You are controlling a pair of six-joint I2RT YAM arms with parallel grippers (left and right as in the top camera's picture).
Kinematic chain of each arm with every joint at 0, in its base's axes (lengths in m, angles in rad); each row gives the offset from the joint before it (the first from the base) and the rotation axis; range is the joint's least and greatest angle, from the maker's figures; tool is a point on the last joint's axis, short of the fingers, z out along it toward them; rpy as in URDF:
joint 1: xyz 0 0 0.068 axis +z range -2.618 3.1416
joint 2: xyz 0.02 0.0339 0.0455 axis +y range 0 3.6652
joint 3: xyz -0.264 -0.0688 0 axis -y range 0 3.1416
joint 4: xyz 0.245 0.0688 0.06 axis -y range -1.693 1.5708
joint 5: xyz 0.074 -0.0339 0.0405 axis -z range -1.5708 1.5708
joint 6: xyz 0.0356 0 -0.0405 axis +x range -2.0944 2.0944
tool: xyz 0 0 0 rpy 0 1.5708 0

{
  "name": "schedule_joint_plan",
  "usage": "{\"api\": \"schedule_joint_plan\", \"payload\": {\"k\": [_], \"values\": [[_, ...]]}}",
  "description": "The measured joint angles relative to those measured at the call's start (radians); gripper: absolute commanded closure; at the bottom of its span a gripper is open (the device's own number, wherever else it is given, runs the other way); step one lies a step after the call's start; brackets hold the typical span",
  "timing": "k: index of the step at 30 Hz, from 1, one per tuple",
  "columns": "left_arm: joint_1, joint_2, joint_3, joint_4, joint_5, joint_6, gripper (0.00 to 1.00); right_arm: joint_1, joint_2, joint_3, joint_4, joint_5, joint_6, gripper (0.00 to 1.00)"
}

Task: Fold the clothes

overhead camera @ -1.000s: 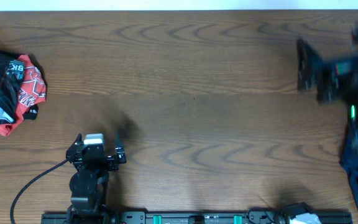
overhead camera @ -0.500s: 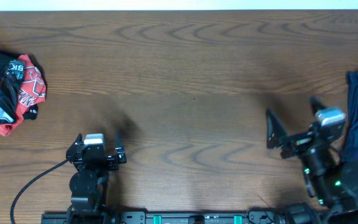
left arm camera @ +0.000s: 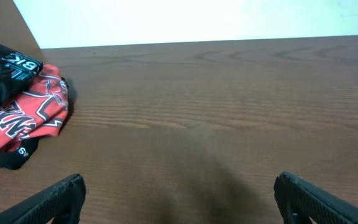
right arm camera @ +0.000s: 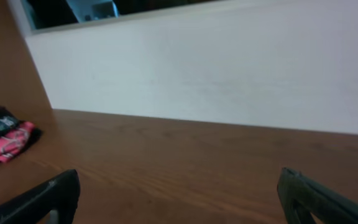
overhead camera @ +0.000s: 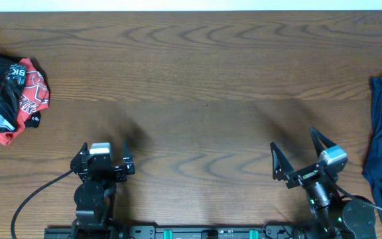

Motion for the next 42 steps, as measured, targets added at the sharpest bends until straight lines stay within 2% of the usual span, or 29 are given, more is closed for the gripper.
{"api": "schedule_joint_plan", "payload": {"k": [9, 19, 36, 42], "values": [[0.000, 0.000, 0.000, 0.000, 0.000, 0.000, 0.02, 0.000, -0.002, -0.005, -0.007, -0.016, 0.003, 0.01], [0.000, 0.000, 0.000, 0.000, 0.000, 0.000, 0.02, -0.001, -0.004, -0.137, -0.015, -0.029, 0.001, 0.01], [0.000, 0.000, 0.000, 0.000, 0.000, 0.000, 0.02, -0.002, -0.004, -0.202, -0.019, -0.050, -0.116, 0.01], [0.000, 0.000, 0.000, 0.000, 0.000, 0.000, 0.02, -0.093, -0.005, -0.202, -0.019, -0.053, -0.153, 0.01]]}}
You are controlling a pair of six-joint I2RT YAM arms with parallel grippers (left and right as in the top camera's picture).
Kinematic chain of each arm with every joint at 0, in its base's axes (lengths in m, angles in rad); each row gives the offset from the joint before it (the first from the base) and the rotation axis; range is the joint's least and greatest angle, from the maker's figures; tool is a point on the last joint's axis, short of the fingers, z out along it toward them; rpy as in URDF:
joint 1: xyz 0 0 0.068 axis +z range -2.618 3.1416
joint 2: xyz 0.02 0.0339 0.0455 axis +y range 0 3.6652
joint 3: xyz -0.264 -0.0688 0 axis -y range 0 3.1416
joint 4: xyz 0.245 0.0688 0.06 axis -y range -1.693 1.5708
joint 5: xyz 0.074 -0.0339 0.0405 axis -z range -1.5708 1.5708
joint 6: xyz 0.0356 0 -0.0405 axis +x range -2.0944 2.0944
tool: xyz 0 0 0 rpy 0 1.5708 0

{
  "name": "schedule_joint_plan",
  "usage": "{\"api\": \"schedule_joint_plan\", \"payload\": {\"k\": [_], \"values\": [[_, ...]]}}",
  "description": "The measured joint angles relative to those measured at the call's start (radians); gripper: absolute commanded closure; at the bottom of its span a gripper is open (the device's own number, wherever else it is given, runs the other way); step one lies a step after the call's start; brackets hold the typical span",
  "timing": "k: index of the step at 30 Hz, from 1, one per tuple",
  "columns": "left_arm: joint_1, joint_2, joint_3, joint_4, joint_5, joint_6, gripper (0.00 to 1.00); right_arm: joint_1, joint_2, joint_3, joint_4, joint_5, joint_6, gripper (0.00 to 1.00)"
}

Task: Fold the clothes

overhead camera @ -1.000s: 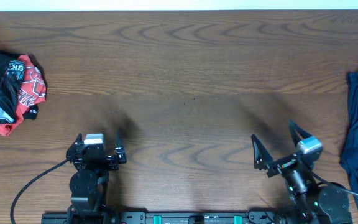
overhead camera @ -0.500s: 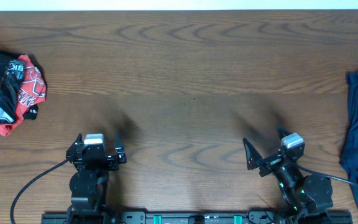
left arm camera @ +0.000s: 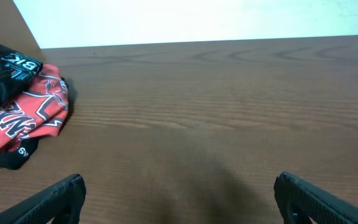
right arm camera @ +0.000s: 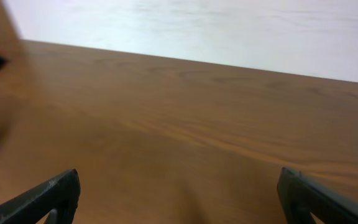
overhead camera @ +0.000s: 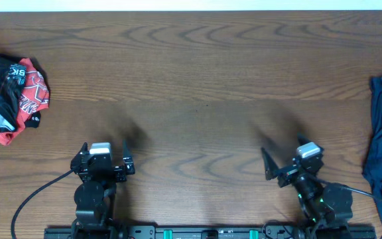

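Observation:
A crumpled red and black garment (overhead camera: 8, 93) lies at the table's far left and shows again in the left wrist view (left arm camera: 23, 112). A dark blue garment is bunched at the right edge. Near the front edge on the left, my left gripper (overhead camera: 105, 156) stands open over bare wood, its fingers (left arm camera: 61, 193) wide apart with nothing between them. At the front right my right gripper (overhead camera: 285, 156) is open too, with fingers (right arm camera: 303, 193) spread over bare wood and well short of the blue garment.
The brown wooden table (overhead camera: 197, 79) stretches between the two garments. A white wall (right arm camera: 229, 25) runs along its far edge. A black cable (overhead camera: 32, 196) trails from the left arm's base.
My right gripper has drawn back a little towards the front edge and tilted down, so its camera now faces the tabletop more than the wall. The left arm and both garments are unchanged.

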Motion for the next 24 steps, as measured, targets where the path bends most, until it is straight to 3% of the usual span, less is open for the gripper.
{"api": "schedule_joint_plan", "payload": {"k": [9, 24], "values": [[0.000, 0.000, 0.000, 0.000, 0.000, 0.000, 0.02, -0.183, 0.000, 0.000, 0.000, 0.000, -0.014, 0.01], [0.000, 0.000, 0.000, 0.000, 0.000, 0.000, 0.02, -0.135, 0.000, 0.000, 0.000, 0.006, -0.017, 0.01]]}}
